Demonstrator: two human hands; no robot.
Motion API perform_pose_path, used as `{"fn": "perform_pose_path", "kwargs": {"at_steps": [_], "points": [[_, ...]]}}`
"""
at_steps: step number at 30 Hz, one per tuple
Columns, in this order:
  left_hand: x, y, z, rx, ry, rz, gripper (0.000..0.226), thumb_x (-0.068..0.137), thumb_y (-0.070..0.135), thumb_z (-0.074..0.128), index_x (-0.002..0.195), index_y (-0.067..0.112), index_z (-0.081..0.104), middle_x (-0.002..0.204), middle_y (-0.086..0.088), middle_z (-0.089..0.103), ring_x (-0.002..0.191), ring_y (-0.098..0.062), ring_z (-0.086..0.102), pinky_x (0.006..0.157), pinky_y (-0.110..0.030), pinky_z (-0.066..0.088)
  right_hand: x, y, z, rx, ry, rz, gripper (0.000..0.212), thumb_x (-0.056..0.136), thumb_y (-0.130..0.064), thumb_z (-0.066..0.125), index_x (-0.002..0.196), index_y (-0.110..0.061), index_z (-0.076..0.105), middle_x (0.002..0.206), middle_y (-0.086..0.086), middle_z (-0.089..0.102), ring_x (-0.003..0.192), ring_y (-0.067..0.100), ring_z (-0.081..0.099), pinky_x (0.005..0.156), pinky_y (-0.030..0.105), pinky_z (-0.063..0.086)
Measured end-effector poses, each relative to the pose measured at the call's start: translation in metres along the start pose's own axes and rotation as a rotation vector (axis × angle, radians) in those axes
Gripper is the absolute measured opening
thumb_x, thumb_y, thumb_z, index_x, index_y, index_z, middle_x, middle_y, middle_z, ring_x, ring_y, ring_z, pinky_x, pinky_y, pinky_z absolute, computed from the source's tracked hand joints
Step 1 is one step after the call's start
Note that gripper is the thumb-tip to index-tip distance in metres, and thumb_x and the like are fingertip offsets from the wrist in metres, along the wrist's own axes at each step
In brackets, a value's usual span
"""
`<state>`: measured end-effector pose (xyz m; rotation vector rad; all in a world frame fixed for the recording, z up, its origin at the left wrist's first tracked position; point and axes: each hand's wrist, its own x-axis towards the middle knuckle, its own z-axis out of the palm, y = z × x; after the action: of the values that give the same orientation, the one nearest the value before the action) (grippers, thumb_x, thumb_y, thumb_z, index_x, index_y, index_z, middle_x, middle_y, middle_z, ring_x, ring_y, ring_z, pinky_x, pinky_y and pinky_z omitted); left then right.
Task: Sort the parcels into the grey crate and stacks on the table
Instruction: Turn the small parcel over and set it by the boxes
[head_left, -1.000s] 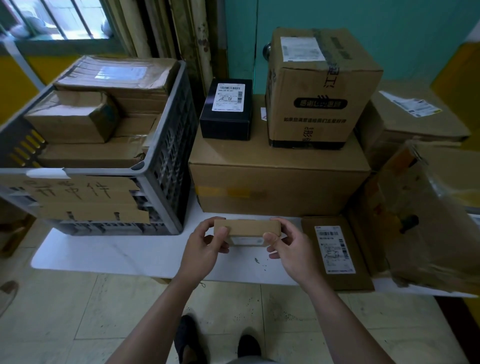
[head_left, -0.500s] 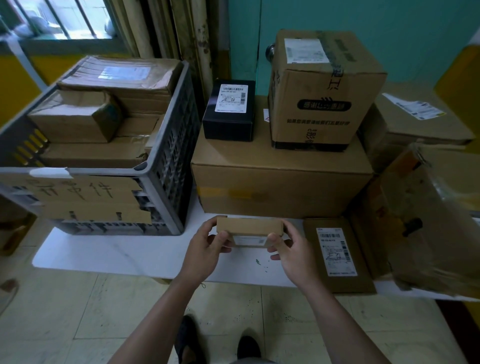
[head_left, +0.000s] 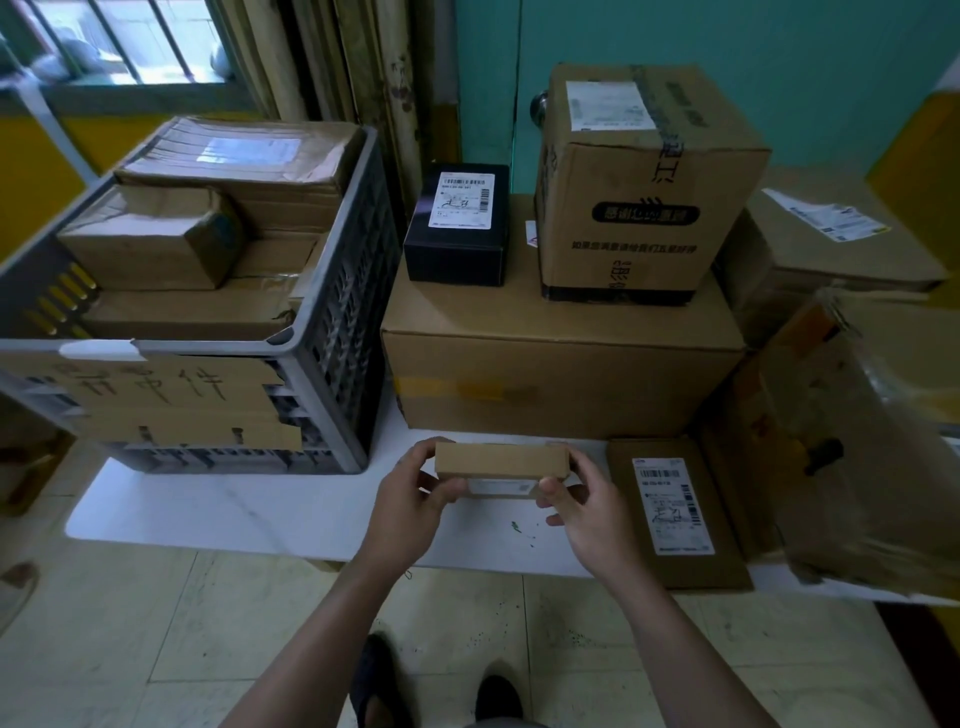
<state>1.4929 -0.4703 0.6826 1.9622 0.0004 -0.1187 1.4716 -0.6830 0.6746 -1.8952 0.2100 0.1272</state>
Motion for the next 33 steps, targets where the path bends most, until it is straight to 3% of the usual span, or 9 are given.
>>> {"fn": "perform_pose_path", "kwargs": {"at_steps": [5, 7, 12, 17, 20, 22, 27, 29, 33], "points": [[-0.004, -0.004, 0.005, -0.046, 0.028, 0.016, 0.040, 0.097, 0.010, 0.062, 0.111, 0.047, 0.053, 0.080, 0.006, 0.070, 0.069, -0.017, 0.063, 0.065, -0.022, 0.052, -0.002, 0.020, 0.001, -0.056, -0.044, 0.087, 0.043, 0.093, -0.040, 0.063, 0.133, -0.028, 0.054, 0.114, -0.014, 0.064, 0.094, 0.013, 0.065, 0.079, 0.050, 0.058], [-0.004, -0.005, 0.005, -0.061, 0.027, 0.017, 0.039, 0.097, 0.011, 0.062, 0.110, 0.046, 0.054, 0.075, 0.008, 0.070, 0.066, -0.015, 0.063, 0.065, -0.026, 0.053, -0.002, 0.024, 0.003, -0.073, -0.042, 0.102, 0.042, 0.095, -0.031, 0.063, 0.136, -0.024, 0.052, 0.116, -0.013, 0.064, 0.095, 0.012, 0.065, 0.080, 0.049, 0.058], [-0.004, 0.000, 0.004, -0.051, 0.024, 0.041, 0.038, 0.098, 0.006, 0.059, 0.109, 0.043, 0.054, 0.068, 0.022, 0.066, 0.062, -0.006, 0.058, 0.061, -0.015, 0.047, 0.000, 0.022, 0.002, -0.077, -0.052, 0.122, 0.038, 0.096, -0.020, 0.062, 0.133, -0.026, 0.052, 0.115, -0.012, 0.064, 0.094, 0.011, 0.065, 0.083, 0.045, 0.058], [-0.003, 0.004, 0.001, -0.018, 0.036, 0.009, 0.031, 0.093, 0.021, 0.070, 0.117, 0.037, 0.058, 0.095, 0.022, 0.068, 0.059, -0.009, 0.058, 0.061, -0.025, 0.051, -0.001, 0.018, 0.002, -0.034, 0.000, 0.101, 0.028, 0.097, -0.016, 0.060, 0.124, -0.024, 0.061, 0.112, -0.008, 0.067, 0.089, 0.012, 0.065, 0.071, 0.029, 0.056], [-0.004, 0.003, -0.002, 0.112, -0.033, -0.057, 0.047, 0.083, 0.039, 0.079, 0.123, 0.036, 0.055, 0.107, 0.018, 0.064, 0.063, -0.001, 0.061, 0.056, -0.013, 0.045, -0.002, 0.009, -0.001, -0.011, 0.028, 0.057, 0.018, 0.099, -0.014, 0.056, 0.110, -0.026, 0.062, 0.090, -0.010, 0.067, 0.074, 0.005, 0.063, 0.060, 0.013, 0.047], [-0.007, 0.001, -0.002, 0.108, -0.050, -0.099, 0.045, 0.082, 0.040, 0.080, 0.120, 0.034, 0.057, 0.106, 0.014, 0.066, 0.074, 0.001, 0.064, 0.060, -0.013, 0.050, -0.002, 0.004, -0.003, -0.015, 0.029, 0.018, 0.018, 0.099, -0.013, 0.055, 0.108, -0.028, 0.061, 0.085, -0.012, 0.065, 0.068, 0.001, 0.060, 0.057, 0.009, 0.044], [-0.012, -0.009, -0.003, 0.030, -0.033, -0.155, 0.039, 0.086, 0.036, 0.078, 0.120, 0.030, 0.060, 0.107, 0.011, 0.070, 0.087, -0.011, 0.069, 0.080, -0.037, 0.060, -0.002, -0.002, -0.004, 0.040, 0.014, -0.003, 0.024, 0.099, -0.018, 0.057, 0.118, -0.034, 0.060, 0.098, -0.007, 0.068, 0.084, 0.012, 0.067, 0.062, 0.019, 0.055], [-0.013, -0.012, -0.003, -0.006, -0.039, -0.173, 0.036, 0.087, 0.038, 0.076, 0.118, 0.032, 0.061, 0.105, 0.009, 0.072, 0.090, -0.011, 0.070, 0.082, -0.039, 0.060, -0.004, -0.001, -0.002, 0.054, 0.047, -0.001, 0.035, 0.096, -0.025, 0.062, 0.129, -0.035, 0.054, 0.103, -0.005, 0.069, 0.091, 0.013, 0.068, 0.071, 0.032, 0.059], [-0.018, -0.004, -0.003, -0.053, 0.028, -0.228, 0.034, 0.085, 0.053, 0.067, 0.102, 0.023, 0.068, 0.091, 0.006, 0.075, 0.080, -0.009, 0.071, 0.072, -0.029, 0.057, -0.008, -0.002, -0.001, 0.067, 0.057, 0.020, 0.044, 0.092, -0.029, 0.067, 0.131, -0.038, 0.046, 0.095, -0.003, 0.072, 0.085, 0.008, 0.070, 0.070, 0.029, 0.060]]}}
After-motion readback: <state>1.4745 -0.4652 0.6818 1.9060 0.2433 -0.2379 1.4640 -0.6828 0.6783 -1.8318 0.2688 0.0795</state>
